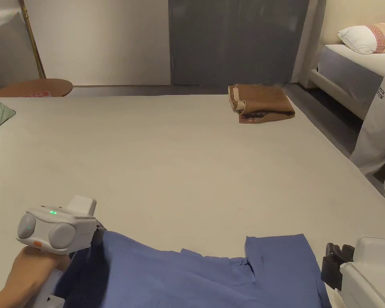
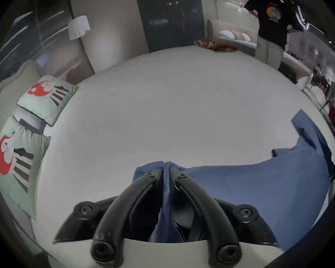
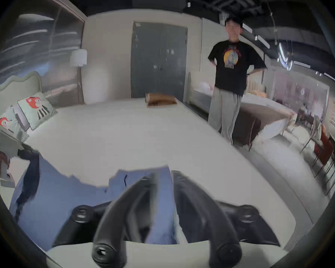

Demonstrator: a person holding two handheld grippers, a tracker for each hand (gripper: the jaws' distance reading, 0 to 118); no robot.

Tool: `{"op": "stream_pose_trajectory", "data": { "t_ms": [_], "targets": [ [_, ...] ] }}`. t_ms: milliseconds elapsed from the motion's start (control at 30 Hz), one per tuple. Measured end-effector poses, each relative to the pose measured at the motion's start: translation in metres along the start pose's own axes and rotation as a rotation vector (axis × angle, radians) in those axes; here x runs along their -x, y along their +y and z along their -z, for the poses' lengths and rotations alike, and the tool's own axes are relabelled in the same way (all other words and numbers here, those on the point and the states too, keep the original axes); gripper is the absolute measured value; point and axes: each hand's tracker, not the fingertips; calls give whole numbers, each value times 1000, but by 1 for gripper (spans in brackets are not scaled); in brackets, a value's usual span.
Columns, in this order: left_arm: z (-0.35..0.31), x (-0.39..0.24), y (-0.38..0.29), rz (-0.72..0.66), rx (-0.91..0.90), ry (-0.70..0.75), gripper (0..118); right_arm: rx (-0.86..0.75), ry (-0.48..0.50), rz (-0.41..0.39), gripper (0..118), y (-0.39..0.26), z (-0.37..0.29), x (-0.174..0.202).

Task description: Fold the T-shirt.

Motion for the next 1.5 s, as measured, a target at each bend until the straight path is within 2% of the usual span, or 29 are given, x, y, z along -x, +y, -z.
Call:
{"op": "stream_pose_trajectory", "data": {
  "t_ms": [33, 67, 133, 167, 267, 300, 333, 400, 433, 500, 533, 567, 600, 633, 667, 700, 767, 800, 1067, 1267, 1400, 1500],
  "targets": [
    [-12, -3, 2, 6, -15, 0, 3, 28, 6, 27, 45, -5, 6, -5],
    [-23, -3, 3, 4, -30, -15, 3, 93, 12, 18, 68, -9, 15, -10],
    [-40, -4, 2, -10, -69, -33, 3, 177, -13, 5, 91, -18, 26, -13],
    [-49, -5, 5, -13, -79, -39, 3, 219, -19, 22, 100, -24, 33, -14],
    [-66, -8, 4, -4, -103, -54, 3, 321, -7, 68, 100, -41, 52, -17],
    [-69, -9, 5, 0, -108, -56, 3, 341, -2, 55, 100, -45, 58, -15],
    [-72, -9, 6, 4, -112, -56, 3, 354, -4, 53, 99, -50, 63, -13],
    [-78, -9, 5, 7, -118, -62, 3, 371, -2, 27, 89, -59, 69, -5],
    [-78, -9, 6, 3, -120, -61, 3, 370, 2, 22, 79, -62, 70, -2],
    [-81, -7, 5, -6, -126, -66, 3, 396, 36, -39, 59, -68, 72, 5],
    [-83, -7, 3, -9, -129, -65, 3, 368, 43, -42, 49, -66, 63, 9],
    [-83, -6, 3, -7, -126, -66, 3, 346, 40, -60, 20, -62, 55, 12],
    [-85, -6, 2, -5, -127, -63, 3, 350, 43, -86, 4, -60, 53, 13],
    [-87, -5, 0, -4, -130, -57, 3, 344, -3, -136, 4, -59, 51, 16],
    [-90, -4, -2, -3, -129, -56, 3, 316, -9, -161, 4, -56, 55, 13],
    [-93, -2, -3, -8, -133, -49, 3, 313, 19, -144, 4, -54, 50, 11],
    [-100, 2, -5, -26, -147, -43, 3, 238, 2, -103, 4, -46, 36, 8],
    [-104, 5, -6, -38, -157, -35, 3, 193, -3, -109, 4, -40, 30, 6],
    [-150, 38, 8, -134, -299, 39, 3, -185, -24, -249, 3, 62, -29, 34],
    [-197, 86, 54, -248, -461, 135, 3, -435, -4, -253, 3, 165, -37, 61],
    [-227, 113, 94, -292, -560, 192, 3, -624, -45, -285, 3, 228, -50, 87],
    [-243, 127, 126, -298, -621, 250, 3, -684, -14, -254, 3, 274, -46, 102]
  ]
}}
